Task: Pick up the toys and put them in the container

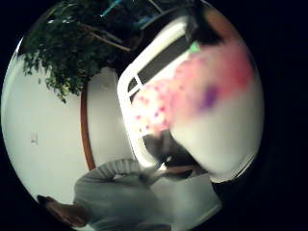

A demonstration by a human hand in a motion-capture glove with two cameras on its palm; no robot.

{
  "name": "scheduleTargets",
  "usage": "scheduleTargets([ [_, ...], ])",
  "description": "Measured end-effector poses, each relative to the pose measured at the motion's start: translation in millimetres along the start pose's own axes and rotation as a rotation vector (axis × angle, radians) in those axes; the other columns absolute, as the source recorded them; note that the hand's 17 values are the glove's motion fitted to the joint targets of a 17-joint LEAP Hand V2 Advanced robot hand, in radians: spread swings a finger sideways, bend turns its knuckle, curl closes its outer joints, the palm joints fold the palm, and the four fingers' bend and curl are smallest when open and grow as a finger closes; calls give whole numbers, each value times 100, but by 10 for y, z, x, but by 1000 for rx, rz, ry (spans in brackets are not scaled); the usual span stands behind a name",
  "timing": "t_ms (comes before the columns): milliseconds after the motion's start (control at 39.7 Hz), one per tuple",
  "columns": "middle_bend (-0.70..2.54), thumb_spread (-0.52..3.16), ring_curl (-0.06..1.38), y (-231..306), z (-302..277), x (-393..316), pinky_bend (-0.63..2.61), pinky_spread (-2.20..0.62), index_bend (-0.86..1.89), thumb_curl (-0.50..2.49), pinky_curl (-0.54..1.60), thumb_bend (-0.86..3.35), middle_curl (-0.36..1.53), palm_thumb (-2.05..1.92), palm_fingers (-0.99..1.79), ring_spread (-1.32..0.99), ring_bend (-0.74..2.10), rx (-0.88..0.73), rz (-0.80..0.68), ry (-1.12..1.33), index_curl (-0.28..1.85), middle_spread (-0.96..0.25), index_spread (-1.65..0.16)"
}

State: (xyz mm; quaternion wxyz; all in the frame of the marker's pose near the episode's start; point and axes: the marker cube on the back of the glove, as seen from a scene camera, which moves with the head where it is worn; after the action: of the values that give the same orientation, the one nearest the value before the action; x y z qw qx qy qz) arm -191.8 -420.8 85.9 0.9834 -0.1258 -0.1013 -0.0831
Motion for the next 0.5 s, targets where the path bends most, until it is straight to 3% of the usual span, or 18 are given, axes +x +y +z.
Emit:
scheduleTargets([
  [25, 38, 103, 70, 19, 24, 10, 133, -32, 45, 77, 60, -5, 66, 34, -5, -52, 84, -25, 1, 3, 86, -32, -45],
  [50, 30, 104, 68, 39, 40, 20, 137, -27, 33, 73, 61, -10, 63, 24, -37, -47, 72, -42, -1, 4, 81, -28, -43],
  [126, 19, 105, 61, 89, 53, 24, 130, -17, 20, 65, 56, -12, 57, 8, -53, -35, 47, -53, -8, 5, 74, -23, -41],
  [328, 7, 109, 48, 245, -16, -20, 113, -4, 9, 53, 48, -7, 45, -6, -40, -19, 17, -35, -18, -11, 58, -16, -37],
  [504, 7, 114, 43, 577, -104, 44, 106, 1, 10, 45, 43, -5, 37, -6, -33, -12, 15, -33, -44, 2, 50, -13, -35],
])
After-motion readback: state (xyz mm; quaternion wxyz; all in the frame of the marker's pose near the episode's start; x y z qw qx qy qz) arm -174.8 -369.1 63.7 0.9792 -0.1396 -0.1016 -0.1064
